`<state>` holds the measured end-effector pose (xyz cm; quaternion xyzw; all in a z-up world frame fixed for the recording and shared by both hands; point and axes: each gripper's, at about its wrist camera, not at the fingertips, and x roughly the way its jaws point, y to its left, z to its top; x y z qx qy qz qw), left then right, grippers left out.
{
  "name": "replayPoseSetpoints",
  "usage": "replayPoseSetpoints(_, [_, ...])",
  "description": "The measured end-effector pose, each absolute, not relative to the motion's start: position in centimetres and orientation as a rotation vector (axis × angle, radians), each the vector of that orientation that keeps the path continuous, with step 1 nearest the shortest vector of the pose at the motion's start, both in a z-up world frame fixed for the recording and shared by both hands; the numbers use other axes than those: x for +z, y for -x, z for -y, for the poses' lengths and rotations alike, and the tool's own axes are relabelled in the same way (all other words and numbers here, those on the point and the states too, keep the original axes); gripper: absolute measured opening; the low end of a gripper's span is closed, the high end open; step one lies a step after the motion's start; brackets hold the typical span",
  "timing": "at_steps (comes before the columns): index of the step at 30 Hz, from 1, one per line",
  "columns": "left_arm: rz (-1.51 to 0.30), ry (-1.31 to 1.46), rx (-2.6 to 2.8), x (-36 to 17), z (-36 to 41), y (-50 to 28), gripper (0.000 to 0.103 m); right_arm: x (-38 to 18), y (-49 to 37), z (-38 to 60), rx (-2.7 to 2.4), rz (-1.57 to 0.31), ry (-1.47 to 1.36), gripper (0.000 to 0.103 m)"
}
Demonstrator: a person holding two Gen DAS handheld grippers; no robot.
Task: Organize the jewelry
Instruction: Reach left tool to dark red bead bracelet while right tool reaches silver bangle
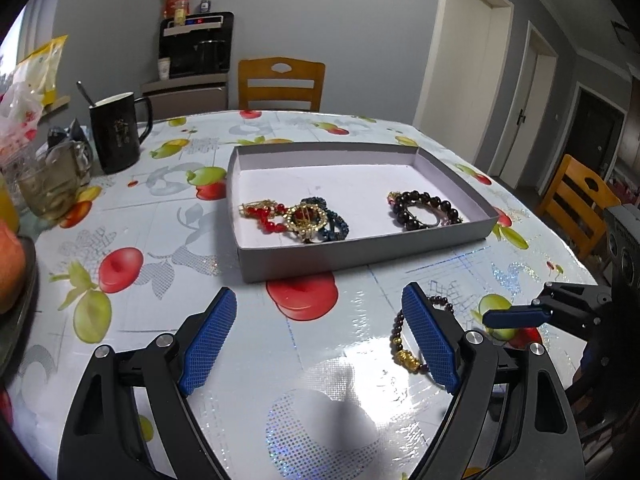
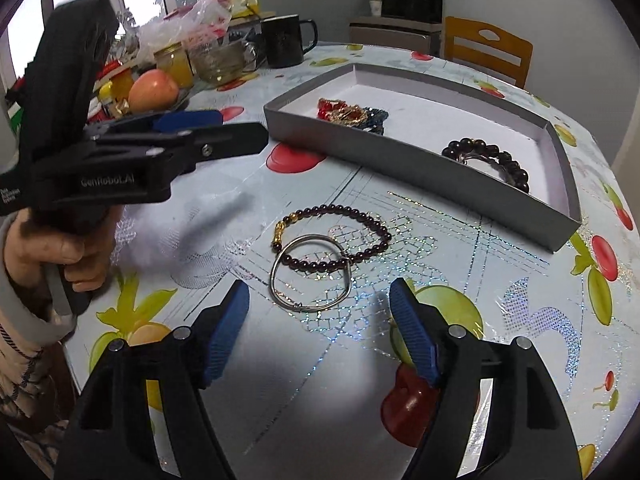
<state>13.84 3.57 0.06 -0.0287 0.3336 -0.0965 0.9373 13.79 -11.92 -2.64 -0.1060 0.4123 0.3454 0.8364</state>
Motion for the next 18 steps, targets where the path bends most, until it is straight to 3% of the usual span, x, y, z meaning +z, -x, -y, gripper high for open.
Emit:
replayPoseSetpoints(14, [-0.688, 0.058, -0.194, 0.0, -3.6, -13.9, 0.083, -3.4, -14.1, 10.1, 0.702, -0.887, 0.282, 0.072])
replayPoseSetpoints(18, [-0.689, 0.056, -0.192, 0.0, -3.6, -13.9, 0.083, -3.3, -14.3, 9.5, 0.708, -0.878, 0.291, 0.057])
